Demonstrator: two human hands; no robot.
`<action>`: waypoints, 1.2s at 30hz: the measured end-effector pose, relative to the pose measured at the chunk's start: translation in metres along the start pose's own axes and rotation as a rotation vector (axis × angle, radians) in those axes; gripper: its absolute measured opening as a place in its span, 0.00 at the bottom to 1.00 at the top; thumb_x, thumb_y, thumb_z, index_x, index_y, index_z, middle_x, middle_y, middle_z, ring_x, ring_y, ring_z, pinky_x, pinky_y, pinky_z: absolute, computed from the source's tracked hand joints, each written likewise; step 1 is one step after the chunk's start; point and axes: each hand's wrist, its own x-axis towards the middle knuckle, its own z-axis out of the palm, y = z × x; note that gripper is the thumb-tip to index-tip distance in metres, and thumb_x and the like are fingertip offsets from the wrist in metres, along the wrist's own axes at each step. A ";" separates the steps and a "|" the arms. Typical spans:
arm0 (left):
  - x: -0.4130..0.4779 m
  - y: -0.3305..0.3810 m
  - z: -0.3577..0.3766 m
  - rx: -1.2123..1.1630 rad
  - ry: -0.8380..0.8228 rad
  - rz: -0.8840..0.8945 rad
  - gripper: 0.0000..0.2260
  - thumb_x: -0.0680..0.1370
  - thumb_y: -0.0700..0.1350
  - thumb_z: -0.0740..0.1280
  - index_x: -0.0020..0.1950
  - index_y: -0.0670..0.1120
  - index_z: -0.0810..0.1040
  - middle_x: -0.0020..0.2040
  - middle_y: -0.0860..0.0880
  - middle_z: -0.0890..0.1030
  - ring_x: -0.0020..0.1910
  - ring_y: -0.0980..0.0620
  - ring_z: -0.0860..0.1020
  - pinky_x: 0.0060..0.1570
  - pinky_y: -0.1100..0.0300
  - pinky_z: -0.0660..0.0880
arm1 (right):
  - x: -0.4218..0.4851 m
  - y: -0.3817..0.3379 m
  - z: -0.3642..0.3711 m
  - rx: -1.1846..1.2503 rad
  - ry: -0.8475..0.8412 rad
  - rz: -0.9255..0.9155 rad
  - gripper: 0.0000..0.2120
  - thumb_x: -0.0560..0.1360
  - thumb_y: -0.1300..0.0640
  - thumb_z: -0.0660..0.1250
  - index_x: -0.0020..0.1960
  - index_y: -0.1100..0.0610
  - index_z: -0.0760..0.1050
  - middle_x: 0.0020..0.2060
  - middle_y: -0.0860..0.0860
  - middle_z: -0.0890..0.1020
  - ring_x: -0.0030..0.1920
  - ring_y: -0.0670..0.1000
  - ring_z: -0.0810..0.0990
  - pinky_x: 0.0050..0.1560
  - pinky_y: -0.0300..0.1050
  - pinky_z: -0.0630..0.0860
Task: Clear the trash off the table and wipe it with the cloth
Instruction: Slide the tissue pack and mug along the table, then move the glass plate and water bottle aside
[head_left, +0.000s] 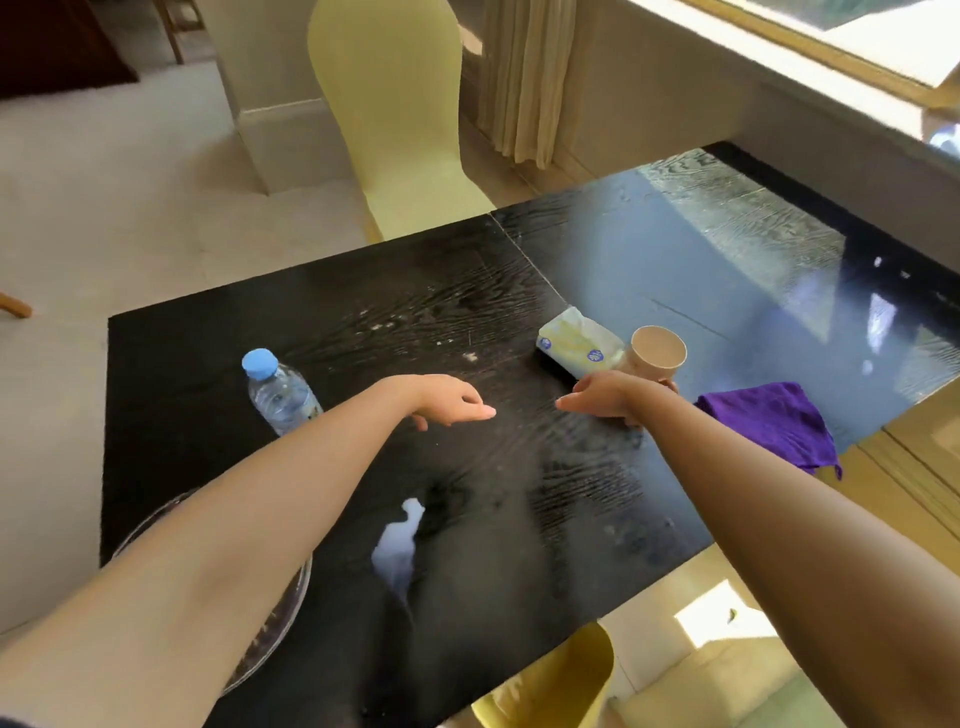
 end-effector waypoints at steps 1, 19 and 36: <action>-0.009 -0.012 0.006 -0.035 -0.005 -0.011 0.24 0.77 0.63 0.55 0.70 0.53 0.68 0.63 0.50 0.74 0.59 0.50 0.76 0.54 0.53 0.78 | -0.001 -0.016 0.002 -0.009 0.000 -0.041 0.21 0.78 0.43 0.59 0.57 0.60 0.76 0.55 0.54 0.77 0.62 0.56 0.73 0.58 0.45 0.67; -0.128 -0.251 0.080 -0.270 0.276 -0.369 0.20 0.78 0.56 0.61 0.65 0.48 0.73 0.64 0.47 0.75 0.61 0.48 0.75 0.60 0.53 0.73 | 0.028 -0.254 0.082 0.030 -0.026 -0.356 0.44 0.74 0.45 0.68 0.77 0.61 0.47 0.75 0.59 0.62 0.73 0.59 0.64 0.69 0.51 0.64; -0.135 -0.347 0.163 -0.274 0.564 -0.805 0.15 0.76 0.45 0.67 0.59 0.41 0.71 0.57 0.41 0.77 0.57 0.40 0.76 0.52 0.49 0.74 | 0.041 -0.288 0.122 0.326 0.234 -0.475 0.30 0.69 0.50 0.74 0.64 0.59 0.65 0.56 0.51 0.75 0.53 0.52 0.75 0.51 0.47 0.72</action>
